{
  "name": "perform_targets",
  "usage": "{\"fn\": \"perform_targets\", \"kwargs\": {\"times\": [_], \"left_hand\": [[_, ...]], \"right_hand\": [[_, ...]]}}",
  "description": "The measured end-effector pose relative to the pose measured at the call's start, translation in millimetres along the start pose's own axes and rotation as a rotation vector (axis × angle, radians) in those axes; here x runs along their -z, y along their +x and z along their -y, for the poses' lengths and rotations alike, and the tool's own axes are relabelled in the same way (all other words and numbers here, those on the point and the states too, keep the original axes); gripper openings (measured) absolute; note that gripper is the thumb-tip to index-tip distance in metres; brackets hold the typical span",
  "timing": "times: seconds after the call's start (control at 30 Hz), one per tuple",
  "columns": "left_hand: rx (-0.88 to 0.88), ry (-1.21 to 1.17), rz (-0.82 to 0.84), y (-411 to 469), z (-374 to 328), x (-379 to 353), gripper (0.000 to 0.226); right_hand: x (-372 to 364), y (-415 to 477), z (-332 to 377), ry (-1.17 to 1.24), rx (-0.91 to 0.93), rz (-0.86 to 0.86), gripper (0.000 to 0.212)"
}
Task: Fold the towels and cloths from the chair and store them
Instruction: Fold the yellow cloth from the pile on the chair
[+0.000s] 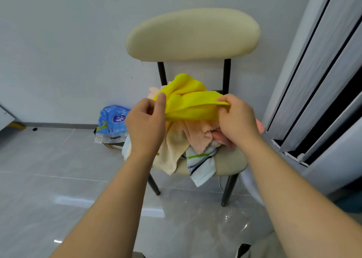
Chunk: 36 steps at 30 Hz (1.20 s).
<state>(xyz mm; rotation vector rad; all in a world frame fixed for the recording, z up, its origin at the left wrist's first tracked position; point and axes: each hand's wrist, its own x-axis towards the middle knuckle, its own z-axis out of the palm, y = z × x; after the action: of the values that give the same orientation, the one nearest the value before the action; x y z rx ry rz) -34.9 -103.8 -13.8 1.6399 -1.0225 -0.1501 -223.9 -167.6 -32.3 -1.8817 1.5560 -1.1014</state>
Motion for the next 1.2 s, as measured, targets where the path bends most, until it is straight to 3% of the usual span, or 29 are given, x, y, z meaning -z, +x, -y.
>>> {"fn": "perform_targets", "kwargs": {"times": [0.13, 0.2, 0.3, 0.47, 0.6, 0.83, 0.93, 1.07, 1.2], "left_hand": [[0.545, -0.386, -0.052, 12.6, 22.4, 11.4, 0.020], [0.806, -0.649, -0.048, 19.9, 30.6, 19.6, 0.028], [1.024, -0.930, -0.038, 23.5, 27.9, 33.3, 0.043], [1.246, -1.034, 0.028, 14.6, 23.9, 42.9, 0.065], [1.407, -0.904, 0.084, -3.9, 21.6, 40.5, 0.108], [1.460, -0.995, 0.121, -9.3, 27.7, 40.3, 0.076], [1.431, -0.950, 0.095, -5.0, 36.7, 40.8, 0.077], [1.139, -0.867, 0.119, -0.4, 28.6, 42.2, 0.074], [0.810, -0.768, 0.070, 14.1, 17.5, 49.3, 0.099]], "right_hand": [[-3.8, -0.9, 13.2, 0.279, -0.011, -0.114, 0.013], [-5.3, -1.0, 17.2, 0.356, -0.003, -0.161, 0.012], [-5.4, -4.1, 21.9, 0.310, 0.052, -0.183, 0.011], [-9.8, -7.5, 24.9, 0.270, 0.050, -0.132, 0.015], [-12.2, -7.2, 24.7, 0.274, 0.022, -0.123, 0.019], [-10.5, -7.9, 27.3, 0.328, -0.033, -0.153, 0.030], [-10.7, -9.4, 29.4, 0.320, -0.020, -0.133, 0.035], [-15.1, -13.2, 31.4, 0.252, 0.126, -0.132, 0.033], [-21.4, -16.3, 32.9, 0.124, 0.337, -0.232, 0.028]]}}
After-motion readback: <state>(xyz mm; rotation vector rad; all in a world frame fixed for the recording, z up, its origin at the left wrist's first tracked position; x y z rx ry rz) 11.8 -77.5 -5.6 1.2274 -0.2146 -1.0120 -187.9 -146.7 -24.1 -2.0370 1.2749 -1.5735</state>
